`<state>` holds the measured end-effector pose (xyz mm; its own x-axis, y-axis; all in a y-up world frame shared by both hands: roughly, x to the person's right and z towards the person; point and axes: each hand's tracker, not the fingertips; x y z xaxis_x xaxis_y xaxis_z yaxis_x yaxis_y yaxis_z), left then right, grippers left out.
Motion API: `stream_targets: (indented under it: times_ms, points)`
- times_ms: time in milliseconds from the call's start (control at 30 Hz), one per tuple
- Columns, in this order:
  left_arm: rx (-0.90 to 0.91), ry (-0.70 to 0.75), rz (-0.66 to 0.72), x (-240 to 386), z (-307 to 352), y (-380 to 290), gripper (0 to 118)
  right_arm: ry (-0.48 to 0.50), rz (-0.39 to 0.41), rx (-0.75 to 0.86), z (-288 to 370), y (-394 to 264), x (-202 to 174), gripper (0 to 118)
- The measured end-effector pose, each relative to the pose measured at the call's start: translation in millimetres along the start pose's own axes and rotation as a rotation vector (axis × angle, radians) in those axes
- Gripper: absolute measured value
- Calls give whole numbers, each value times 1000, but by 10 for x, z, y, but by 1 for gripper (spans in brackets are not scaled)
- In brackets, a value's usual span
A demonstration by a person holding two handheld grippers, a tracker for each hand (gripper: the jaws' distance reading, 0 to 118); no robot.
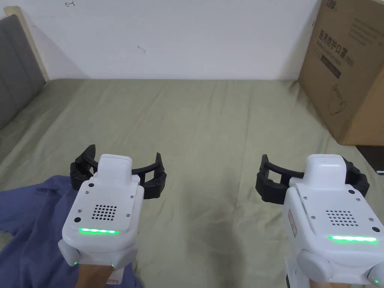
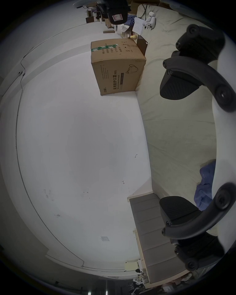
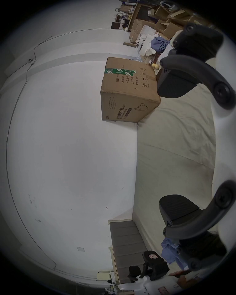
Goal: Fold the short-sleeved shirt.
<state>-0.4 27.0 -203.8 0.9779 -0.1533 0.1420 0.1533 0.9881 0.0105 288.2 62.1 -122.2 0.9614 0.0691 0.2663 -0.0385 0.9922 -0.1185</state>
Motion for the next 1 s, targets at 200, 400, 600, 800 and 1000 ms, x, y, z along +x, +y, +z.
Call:
stream_targets:
  times_ms: [200,400,600,800,1000]
  points:
    - [13,8,5,-9,16,25,118,-1,6,-1,2,1,-2,118]
    - [11,6,12,-16,7,31,118,-1,7,-5,1,-2,6,118]
    - [13,6,5,-9,0,34,118,-1,10,-8,2,-6,4,118]
    - [19,5,1,-9,4,40,118,3,12,-9,-6,0,0,118]
    - [19,0,-13,8,6,56,118,3,7,-7,-5,6,-3,118]
